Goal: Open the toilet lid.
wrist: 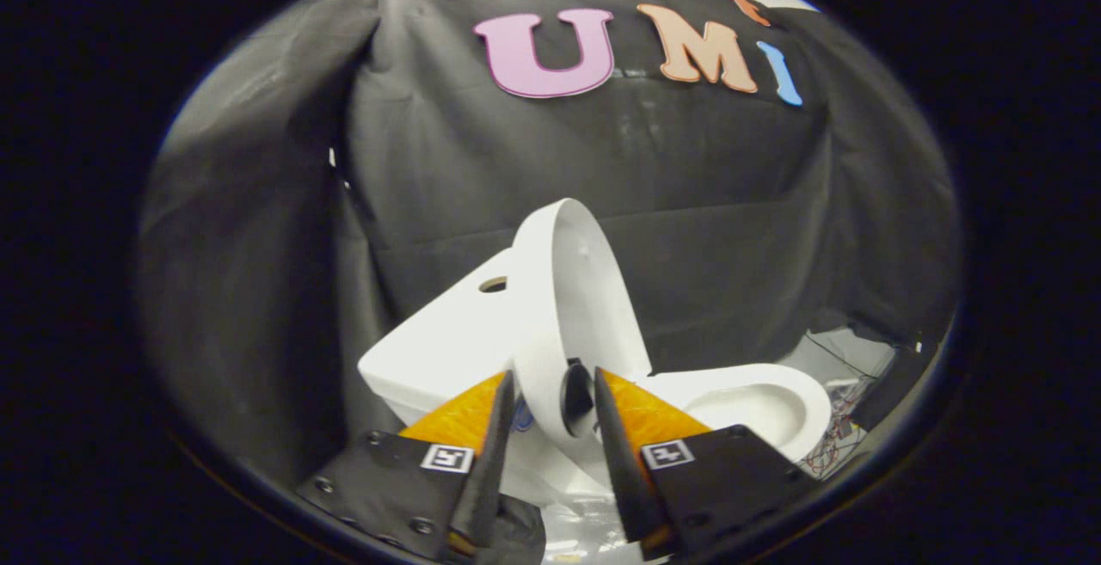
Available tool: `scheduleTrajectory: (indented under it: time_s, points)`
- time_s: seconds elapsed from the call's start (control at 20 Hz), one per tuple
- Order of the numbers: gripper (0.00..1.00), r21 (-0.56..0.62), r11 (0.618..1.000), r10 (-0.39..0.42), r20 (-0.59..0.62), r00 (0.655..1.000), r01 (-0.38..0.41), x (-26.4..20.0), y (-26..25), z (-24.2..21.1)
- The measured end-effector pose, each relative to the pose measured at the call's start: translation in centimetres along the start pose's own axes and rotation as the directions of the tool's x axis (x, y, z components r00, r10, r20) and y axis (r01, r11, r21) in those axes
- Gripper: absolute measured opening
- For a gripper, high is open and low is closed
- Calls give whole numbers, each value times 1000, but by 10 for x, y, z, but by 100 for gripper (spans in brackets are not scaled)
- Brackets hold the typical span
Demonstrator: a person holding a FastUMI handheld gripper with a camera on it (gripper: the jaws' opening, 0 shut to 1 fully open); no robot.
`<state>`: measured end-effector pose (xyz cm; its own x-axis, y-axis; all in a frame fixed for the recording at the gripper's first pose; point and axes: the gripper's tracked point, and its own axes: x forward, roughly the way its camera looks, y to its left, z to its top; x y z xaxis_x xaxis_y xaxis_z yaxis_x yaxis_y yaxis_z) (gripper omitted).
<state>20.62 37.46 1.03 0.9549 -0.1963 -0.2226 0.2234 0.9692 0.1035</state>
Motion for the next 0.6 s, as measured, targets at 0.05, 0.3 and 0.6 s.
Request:
scheduleTrajectory:
  time_s: [0.05, 0.3, 0.6]
  points:
    - [60, -11, 1000, 9, 3, 1000, -9, -3, -2, 1]
    - [99, -23, 998, 56, 43, 997, -55, -25, -16, 13]
    - [99, -26, 995, 92, 49, 995, -91, -49, -40, 20]
